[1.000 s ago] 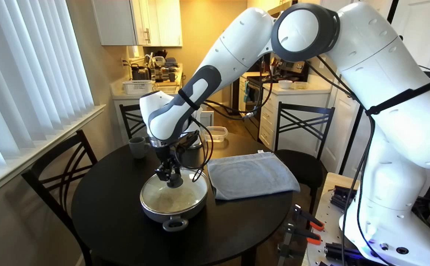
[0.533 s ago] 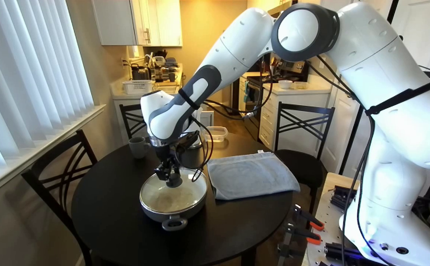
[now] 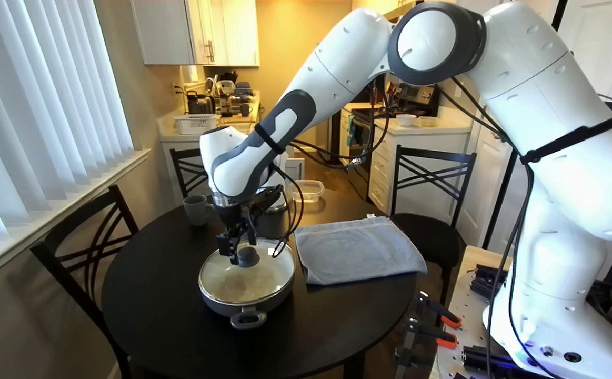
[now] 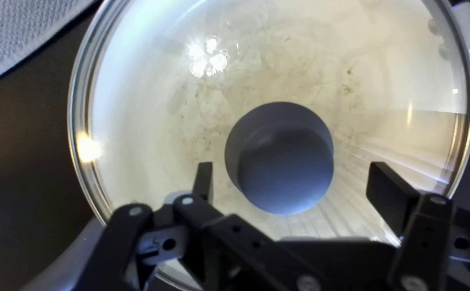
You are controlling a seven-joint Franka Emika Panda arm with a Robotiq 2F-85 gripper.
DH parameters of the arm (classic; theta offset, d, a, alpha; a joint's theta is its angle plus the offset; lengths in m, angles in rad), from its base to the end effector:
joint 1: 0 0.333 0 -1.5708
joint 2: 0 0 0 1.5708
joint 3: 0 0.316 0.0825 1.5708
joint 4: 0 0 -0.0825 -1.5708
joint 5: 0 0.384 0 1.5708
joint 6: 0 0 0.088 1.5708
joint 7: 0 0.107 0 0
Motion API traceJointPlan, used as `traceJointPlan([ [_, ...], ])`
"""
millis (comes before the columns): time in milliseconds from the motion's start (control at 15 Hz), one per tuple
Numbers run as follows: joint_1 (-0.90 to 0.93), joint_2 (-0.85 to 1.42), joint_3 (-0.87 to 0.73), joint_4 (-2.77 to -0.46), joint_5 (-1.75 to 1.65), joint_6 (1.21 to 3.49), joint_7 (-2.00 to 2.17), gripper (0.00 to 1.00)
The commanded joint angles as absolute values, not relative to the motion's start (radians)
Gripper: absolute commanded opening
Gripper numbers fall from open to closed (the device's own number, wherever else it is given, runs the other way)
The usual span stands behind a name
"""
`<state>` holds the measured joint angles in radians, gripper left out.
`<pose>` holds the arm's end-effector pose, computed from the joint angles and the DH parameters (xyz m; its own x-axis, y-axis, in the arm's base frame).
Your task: Put the lid on the pot
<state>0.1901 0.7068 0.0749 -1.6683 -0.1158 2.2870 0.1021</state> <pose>0.6508 0.1687 0.1871 0.9715 0.2226 -0.0822 0.2264 -0.9732 0.0405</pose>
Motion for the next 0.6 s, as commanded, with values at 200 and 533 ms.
traceJointPlan([
  [200,0.193,0.562,0.064,-1.844,-0.119,2.327,0.112,1.00],
  [533,0.194,0.633,0.067,-1.751,-0.114,2.289,0.101,1.00],
])
